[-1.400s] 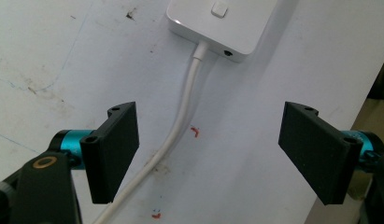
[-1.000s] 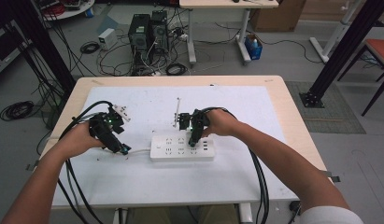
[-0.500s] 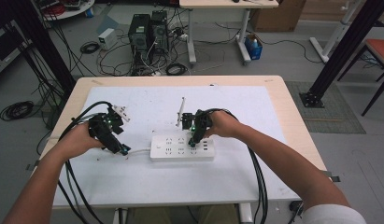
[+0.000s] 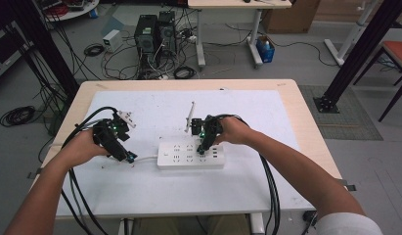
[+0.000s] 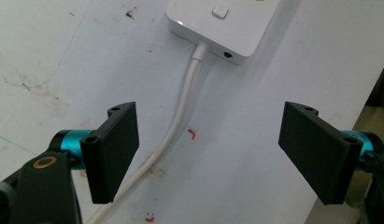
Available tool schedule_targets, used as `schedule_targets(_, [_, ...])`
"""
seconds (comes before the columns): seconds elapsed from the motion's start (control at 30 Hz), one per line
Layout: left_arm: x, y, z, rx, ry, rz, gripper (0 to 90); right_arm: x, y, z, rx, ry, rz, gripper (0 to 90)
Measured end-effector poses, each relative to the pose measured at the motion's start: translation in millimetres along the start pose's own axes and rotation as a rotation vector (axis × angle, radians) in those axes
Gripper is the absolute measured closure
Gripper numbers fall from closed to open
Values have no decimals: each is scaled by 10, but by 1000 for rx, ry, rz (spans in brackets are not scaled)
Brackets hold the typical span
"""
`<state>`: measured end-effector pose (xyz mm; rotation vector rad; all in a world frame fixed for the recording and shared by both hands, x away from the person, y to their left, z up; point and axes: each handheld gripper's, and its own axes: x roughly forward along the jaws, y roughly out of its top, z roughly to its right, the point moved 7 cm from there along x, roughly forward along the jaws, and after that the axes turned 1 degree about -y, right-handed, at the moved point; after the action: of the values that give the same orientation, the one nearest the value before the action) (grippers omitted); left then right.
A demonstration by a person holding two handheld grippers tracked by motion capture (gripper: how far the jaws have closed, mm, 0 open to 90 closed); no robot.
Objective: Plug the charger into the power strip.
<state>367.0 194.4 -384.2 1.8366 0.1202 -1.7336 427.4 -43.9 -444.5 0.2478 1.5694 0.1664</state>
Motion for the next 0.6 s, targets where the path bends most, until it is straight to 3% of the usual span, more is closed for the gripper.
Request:
schedule_targets(0.07, [-5,-10,-12,-5,1,5,204,-4,-3,28,36,3,6,316])
schedule_targets(0.13, [-13,-15,-25,-3,2,11,204,-94,-6,25,95,56,65,281])
schedule_targets(0.17, [-13,-13,-29,-6,2,16,204,-193,-13,47,120,43,111,219])
schedule_targets(0.23, [-27,-9,-54,2,6,13,204,-364,-56,100,173,28,152,214])
schedule_targets(0.3, [-33,10,-52,1,9,25,204,-503,-121,157,213,-27,176,119])
schedule_targets(0.43, [-49,37,-48,1,13,42,204,-740,-362,213,319,-135,145,118])
schedule_targets(0.5, [-49,37,-48,1,13,42,204,-794,-431,225,343,-159,139,118])
schedule_targets(0.53, [-73,40,-49,8,20,38,204,-930,-582,215,381,-170,147,118])
schedule_targets(0.6, [-86,53,-43,-7,22,53,204,-1035,-730,199,403,-189,134,118])
